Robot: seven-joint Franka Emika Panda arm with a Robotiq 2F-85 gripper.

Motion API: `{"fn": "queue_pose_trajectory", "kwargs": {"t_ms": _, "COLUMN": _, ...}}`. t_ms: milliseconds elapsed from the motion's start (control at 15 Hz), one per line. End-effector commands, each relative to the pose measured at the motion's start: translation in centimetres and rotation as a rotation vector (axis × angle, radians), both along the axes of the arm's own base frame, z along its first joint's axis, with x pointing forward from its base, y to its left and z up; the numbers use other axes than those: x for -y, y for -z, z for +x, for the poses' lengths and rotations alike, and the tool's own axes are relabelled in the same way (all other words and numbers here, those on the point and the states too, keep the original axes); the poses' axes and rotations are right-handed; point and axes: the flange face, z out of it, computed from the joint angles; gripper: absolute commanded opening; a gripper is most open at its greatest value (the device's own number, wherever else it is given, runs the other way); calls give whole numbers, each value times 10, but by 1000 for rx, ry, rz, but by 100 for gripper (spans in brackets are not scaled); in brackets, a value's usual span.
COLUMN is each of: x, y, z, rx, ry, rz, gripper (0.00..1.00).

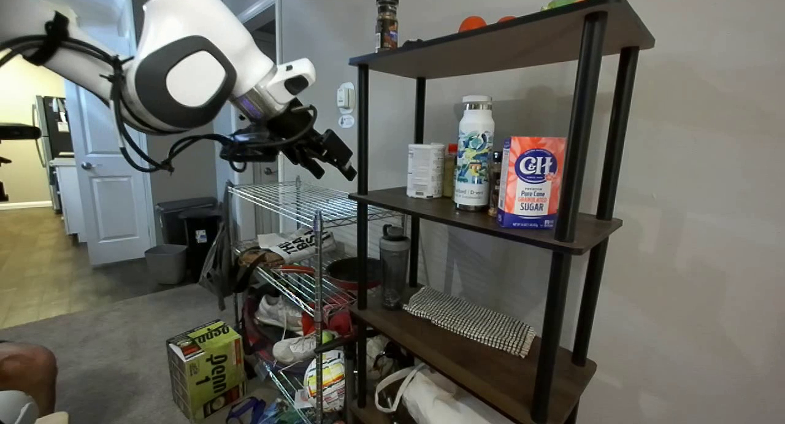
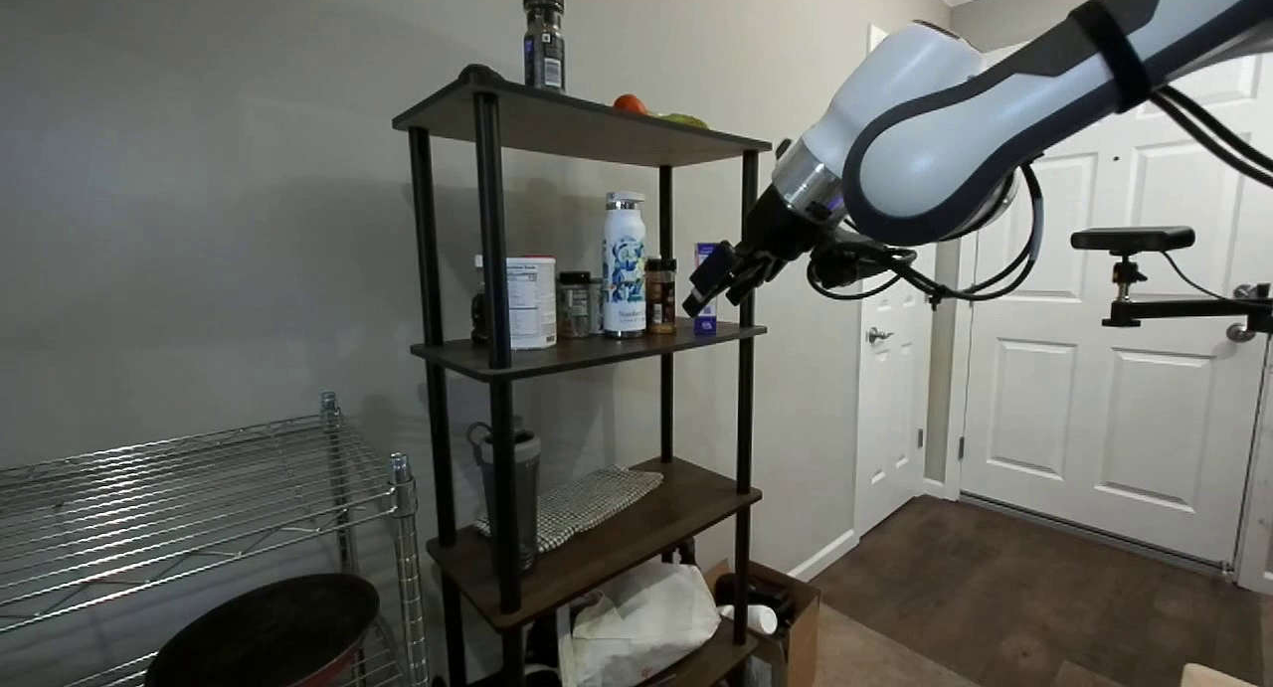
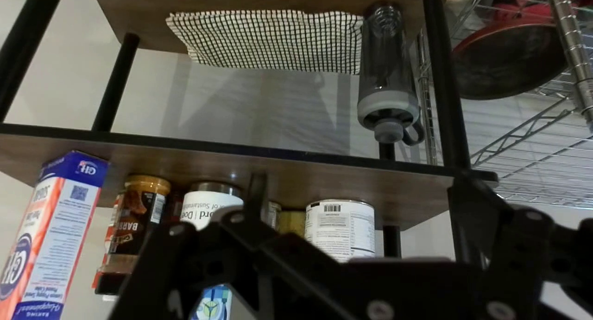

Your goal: Remove the spice shaker from the second shelf and put it on the first shelf to the left

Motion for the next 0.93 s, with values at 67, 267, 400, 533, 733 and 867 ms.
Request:
{"fn": "queue_pose_trajectory", "kwargs": {"t_ms": 67, "x": 0, "y": 3, "z": 4, "rx": -7, "ry": 0, "rz": 1, "gripper": 100}}
{"fn": "queue_pose_trajectory", "kwargs": {"t_ms": 267, "x": 1, "y": 1, "z": 4, "rx": -3, "ry": 0, "rz": 2, "gripper": 100}}
{"fn": "queue_pose_trajectory", "kwargs": {"t_ms": 400, "x": 1, "y": 1, "z": 3, "rx": -2, "ry": 0, "rz": 2, "gripper": 100}}
{"fn": "queue_pose_trajectory", "kwargs": {"t_ms": 533, "x": 1, "y": 1, "z": 3, "rx": -2, "ry": 0, "rz": 2, "gripper": 100}}
{"fn": "queue_pose_trajectory", "kwargs": {"t_ms": 733, "x": 1, "y": 3, "z": 11, "rx": 19, "ry": 27, "rz": 20, "gripper": 100}}
{"fn": "queue_pose_trajectory", "kwargs": {"t_ms": 867, "x": -5, "y": 1, "z": 22, "rx": 47, "ry": 34, "rz": 36, "gripper": 100}}
